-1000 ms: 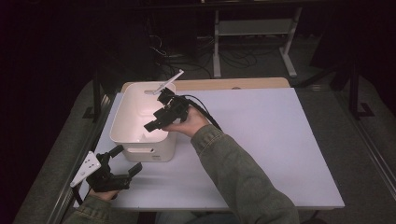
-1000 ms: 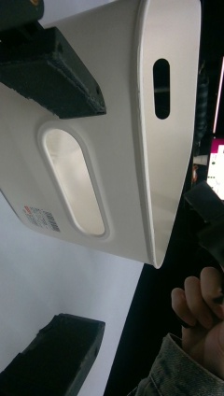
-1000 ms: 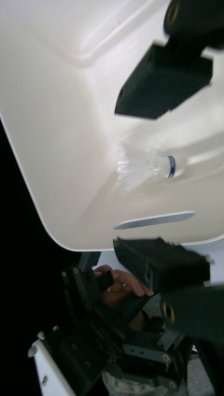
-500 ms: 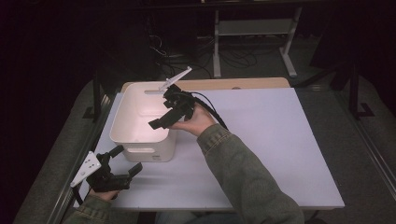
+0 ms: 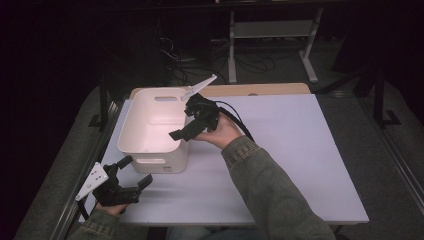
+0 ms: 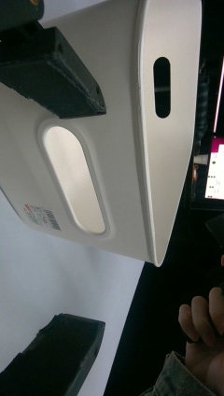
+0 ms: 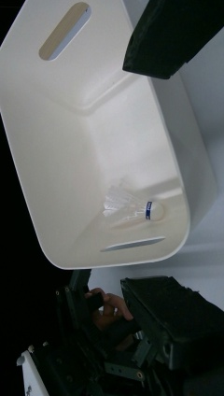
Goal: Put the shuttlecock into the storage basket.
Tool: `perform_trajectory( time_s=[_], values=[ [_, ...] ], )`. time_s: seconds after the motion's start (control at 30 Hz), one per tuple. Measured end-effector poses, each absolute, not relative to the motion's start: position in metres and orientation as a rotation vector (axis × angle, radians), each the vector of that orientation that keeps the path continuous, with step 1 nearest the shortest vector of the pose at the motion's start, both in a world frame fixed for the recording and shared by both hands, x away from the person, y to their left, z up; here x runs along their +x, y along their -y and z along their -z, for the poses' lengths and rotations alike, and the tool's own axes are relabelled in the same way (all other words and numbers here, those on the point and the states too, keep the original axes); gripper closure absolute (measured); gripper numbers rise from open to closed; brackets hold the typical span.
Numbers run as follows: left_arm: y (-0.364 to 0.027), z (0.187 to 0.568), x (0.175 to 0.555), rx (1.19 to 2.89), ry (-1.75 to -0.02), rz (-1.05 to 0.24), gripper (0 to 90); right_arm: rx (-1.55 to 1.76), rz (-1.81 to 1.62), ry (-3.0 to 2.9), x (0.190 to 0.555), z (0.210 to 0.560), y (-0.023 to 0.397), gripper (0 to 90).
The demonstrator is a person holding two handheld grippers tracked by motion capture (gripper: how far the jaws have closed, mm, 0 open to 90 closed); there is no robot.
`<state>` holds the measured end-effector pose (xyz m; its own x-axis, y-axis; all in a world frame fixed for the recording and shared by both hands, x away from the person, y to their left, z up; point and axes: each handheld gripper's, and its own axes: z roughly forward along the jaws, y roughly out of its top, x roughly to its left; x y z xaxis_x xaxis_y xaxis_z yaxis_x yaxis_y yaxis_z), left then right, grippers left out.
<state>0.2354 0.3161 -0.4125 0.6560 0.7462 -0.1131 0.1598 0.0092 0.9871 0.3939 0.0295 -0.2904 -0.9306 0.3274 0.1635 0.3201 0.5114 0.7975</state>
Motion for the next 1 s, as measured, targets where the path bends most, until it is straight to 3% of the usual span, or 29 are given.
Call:
perform_trajectory(
  time_s=[1.0],
  values=[
    [-0.317,0.412,0.234,1.531,-0.788,-0.544,0.0,0.702,-1.62,-2.59,0.379,0.292,0.036,0.0]
  ],
)
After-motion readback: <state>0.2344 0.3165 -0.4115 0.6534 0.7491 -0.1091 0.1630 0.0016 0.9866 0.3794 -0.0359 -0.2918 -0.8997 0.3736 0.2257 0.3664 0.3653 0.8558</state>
